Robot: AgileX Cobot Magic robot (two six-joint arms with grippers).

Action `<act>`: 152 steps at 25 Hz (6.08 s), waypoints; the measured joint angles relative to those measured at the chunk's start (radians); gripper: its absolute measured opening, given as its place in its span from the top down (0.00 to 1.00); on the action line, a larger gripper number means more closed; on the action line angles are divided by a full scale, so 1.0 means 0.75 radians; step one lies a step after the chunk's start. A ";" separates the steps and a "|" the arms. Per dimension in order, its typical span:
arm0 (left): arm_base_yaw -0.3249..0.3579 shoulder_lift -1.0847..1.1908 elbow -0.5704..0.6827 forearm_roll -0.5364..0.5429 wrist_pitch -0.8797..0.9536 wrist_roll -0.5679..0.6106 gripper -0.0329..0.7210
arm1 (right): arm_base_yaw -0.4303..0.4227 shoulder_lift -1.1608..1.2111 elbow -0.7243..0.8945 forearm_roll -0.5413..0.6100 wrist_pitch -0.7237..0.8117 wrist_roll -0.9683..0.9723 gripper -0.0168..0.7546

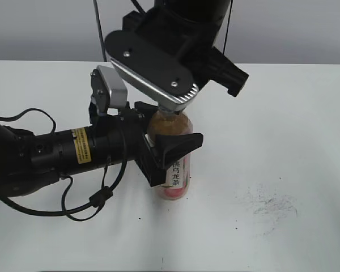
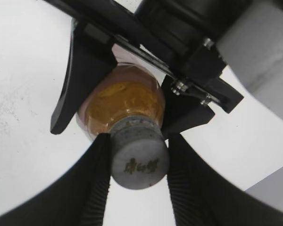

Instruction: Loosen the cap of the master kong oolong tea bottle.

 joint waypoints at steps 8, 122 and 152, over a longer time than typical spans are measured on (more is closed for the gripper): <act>0.000 0.000 -0.002 0.003 0.004 -0.001 0.36 | 0.000 -0.006 0.014 0.000 -0.020 -0.424 0.62; 0.001 -0.001 -0.002 0.031 -0.005 0.003 0.36 | -0.547 0.255 0.481 -0.035 -0.184 1.811 0.63; 0.001 0.000 -0.002 0.044 0.021 0.000 0.29 | -0.547 0.124 0.485 0.064 -0.219 2.027 0.27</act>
